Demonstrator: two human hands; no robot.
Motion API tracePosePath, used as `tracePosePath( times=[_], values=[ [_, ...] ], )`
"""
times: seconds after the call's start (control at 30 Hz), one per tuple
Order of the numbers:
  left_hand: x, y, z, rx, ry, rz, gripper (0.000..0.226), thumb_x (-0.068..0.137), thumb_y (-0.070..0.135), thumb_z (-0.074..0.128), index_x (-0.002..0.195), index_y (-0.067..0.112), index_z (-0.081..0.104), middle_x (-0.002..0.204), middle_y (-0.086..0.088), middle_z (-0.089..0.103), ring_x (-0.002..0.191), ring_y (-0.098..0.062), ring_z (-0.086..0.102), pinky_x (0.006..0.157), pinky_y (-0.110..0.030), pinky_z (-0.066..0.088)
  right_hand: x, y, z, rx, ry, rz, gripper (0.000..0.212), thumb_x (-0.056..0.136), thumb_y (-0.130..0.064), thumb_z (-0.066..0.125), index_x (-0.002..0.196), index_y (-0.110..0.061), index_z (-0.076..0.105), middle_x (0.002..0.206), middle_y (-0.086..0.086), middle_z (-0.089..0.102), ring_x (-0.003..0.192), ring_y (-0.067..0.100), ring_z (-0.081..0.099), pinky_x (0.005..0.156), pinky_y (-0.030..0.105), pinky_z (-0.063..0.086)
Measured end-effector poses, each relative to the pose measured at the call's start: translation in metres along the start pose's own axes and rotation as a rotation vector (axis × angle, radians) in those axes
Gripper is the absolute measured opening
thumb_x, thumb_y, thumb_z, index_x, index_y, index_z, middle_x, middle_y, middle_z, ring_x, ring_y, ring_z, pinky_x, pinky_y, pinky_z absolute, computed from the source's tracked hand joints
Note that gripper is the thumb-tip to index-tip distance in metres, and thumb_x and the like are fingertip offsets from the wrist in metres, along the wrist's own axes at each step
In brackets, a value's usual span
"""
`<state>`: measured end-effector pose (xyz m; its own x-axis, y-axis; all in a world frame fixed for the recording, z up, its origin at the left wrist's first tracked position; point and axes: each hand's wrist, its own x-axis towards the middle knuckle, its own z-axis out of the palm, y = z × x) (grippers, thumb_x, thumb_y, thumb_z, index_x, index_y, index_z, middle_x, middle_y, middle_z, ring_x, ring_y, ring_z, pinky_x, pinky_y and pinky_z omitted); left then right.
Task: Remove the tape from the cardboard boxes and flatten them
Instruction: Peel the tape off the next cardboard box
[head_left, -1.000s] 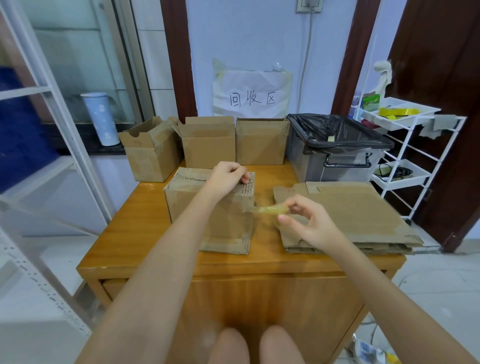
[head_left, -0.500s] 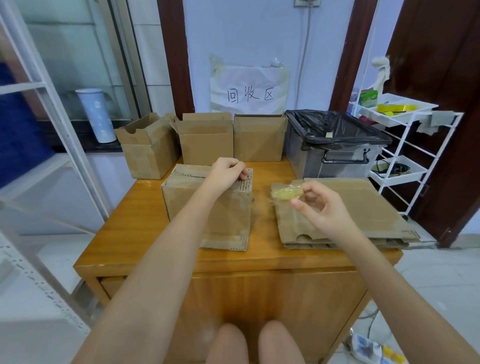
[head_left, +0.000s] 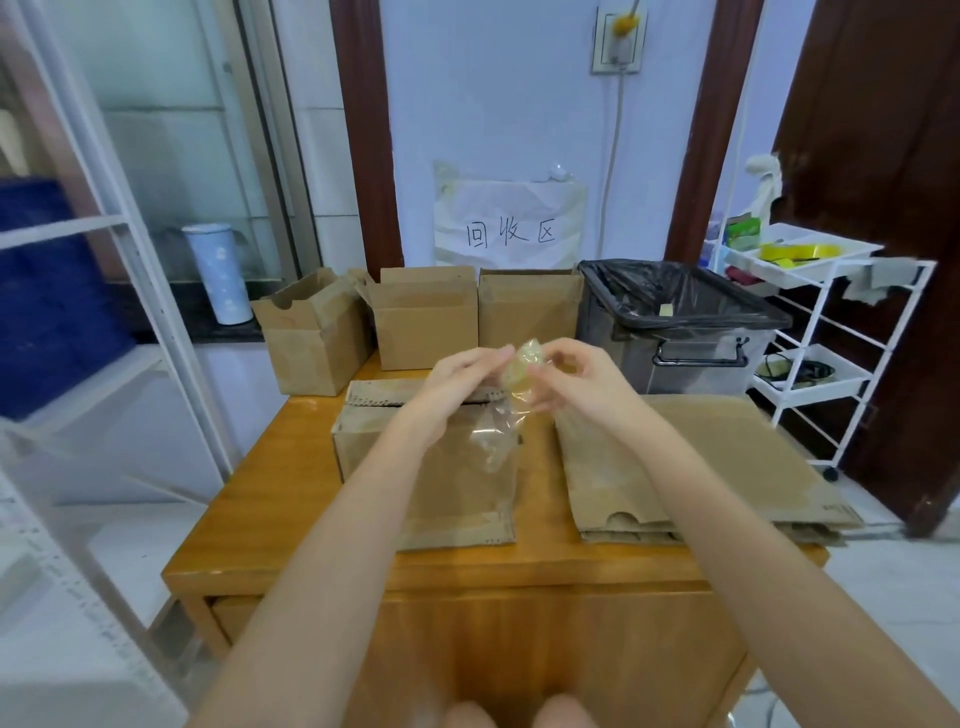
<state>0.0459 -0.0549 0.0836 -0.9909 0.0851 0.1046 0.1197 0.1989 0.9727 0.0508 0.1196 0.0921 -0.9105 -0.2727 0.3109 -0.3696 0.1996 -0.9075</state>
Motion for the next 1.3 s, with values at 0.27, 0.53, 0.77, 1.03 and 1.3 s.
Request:
tracePosePath(
  times=[0.27, 0.53, 0.77, 1.03, 1.3],
  values=[
    [0.004, -0.006, -0.009, -0.079, 0.005, -0.003, 0.018, 0.077, 0.037, 0.074, 0.087, 0.023, 0.075, 0.093, 0.009, 0.074, 0.096, -0.008, 0.065, 0.097, -0.03, 0.044, 0.024, -0.013, -0.005, -0.036, -0.108, 0.148, 0.031, 0.083, -0.02, 0.074, 0.11, -0.012, 0.061, 0.103, 0.004, 0.07, 0.085, 0.017, 0.072, 0.076, 0.03, 0.059],
    [0.009, -0.007, -0.011, -0.19, 0.086, -0.025, 0.045, 0.061, 0.056, 0.074, 0.095, 0.026, 0.075, 0.104, 0.004, 0.073, 0.11, -0.014, 0.06, 0.112, -0.041, 0.034, 0.018, -0.003, -0.021, 0.075, 0.031, 0.083, 0.01, 0.088, -0.015, 0.067, 0.088, -0.007, 0.071, 0.087, 0.008, 0.071, 0.085, 0.016, 0.071, 0.073, 0.027, 0.059],
    [0.012, -0.009, -0.011, -0.225, 0.085, 0.006, 0.019, 0.082, 0.035, 0.072, 0.094, 0.02, 0.071, 0.096, 0.005, 0.071, 0.09, -0.01, 0.06, 0.109, -0.038, 0.037, 0.021, 0.0, -0.019, 0.073, 0.129, 0.078, 0.019, 0.091, -0.018, 0.064, 0.089, -0.001, 0.069, 0.078, 0.005, 0.069, 0.071, 0.011, 0.068, 0.066, 0.025, 0.059],
    [0.013, -0.012, -0.013, -0.257, 0.038, 0.014, 0.019, 0.082, 0.035, 0.07, 0.097, 0.023, 0.072, 0.085, 0.013, 0.07, 0.083, -0.006, 0.056, 0.111, -0.037, 0.034, 0.035, 0.004, 0.01, 0.025, 0.177, 0.21, 0.016, 0.089, -0.023, 0.067, 0.08, -0.011, 0.07, 0.076, 0.003, 0.066, 0.067, 0.008, 0.062, 0.056, 0.019, 0.055],
    [0.011, -0.009, -0.014, -0.322, 0.05, 0.033, 0.024, 0.087, 0.032, 0.065, 0.104, 0.016, 0.072, 0.105, 0.002, 0.073, 0.108, -0.015, 0.061, 0.112, -0.039, 0.035, 0.051, -0.009, 0.033, -0.009, 0.155, 0.176, 0.007, 0.091, -0.021, 0.065, 0.091, -0.016, 0.071, 0.083, -0.004, 0.066, 0.076, 0.008, 0.059, 0.058, 0.016, 0.054]
  ],
)
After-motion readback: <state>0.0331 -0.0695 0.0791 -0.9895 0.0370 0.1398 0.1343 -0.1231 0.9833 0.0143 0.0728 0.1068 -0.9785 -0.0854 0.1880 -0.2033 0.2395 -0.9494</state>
